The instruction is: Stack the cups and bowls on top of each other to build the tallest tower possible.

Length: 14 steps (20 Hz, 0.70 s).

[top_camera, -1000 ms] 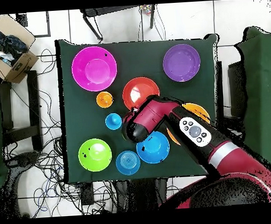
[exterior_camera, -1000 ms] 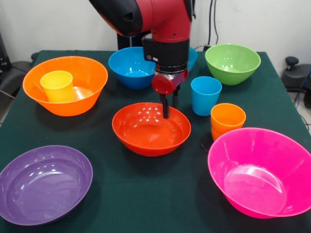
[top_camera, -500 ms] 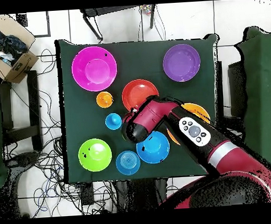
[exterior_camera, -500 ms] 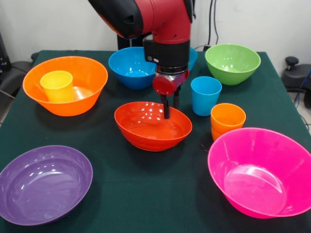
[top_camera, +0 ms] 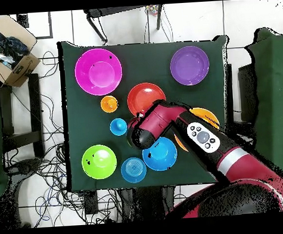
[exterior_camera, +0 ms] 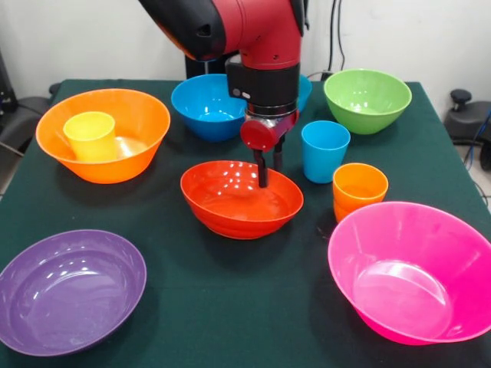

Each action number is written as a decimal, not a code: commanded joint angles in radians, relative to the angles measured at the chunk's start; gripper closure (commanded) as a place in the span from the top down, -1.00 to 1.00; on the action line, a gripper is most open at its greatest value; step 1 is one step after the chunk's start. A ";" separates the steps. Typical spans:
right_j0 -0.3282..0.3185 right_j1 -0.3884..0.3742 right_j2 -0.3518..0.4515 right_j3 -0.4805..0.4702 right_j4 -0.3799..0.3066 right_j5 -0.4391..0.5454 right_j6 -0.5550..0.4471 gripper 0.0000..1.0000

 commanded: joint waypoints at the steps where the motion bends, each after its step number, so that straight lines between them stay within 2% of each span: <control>1: 0.001 0.000 -0.047 -0.051 -0.007 0.017 -0.240 1.00; 8: -0.035 -0.010 -0.029 -0.024 0.081 0.075 -0.297 1.00; 14: -0.038 -0.006 -0.033 -0.032 0.087 0.078 -0.310 1.00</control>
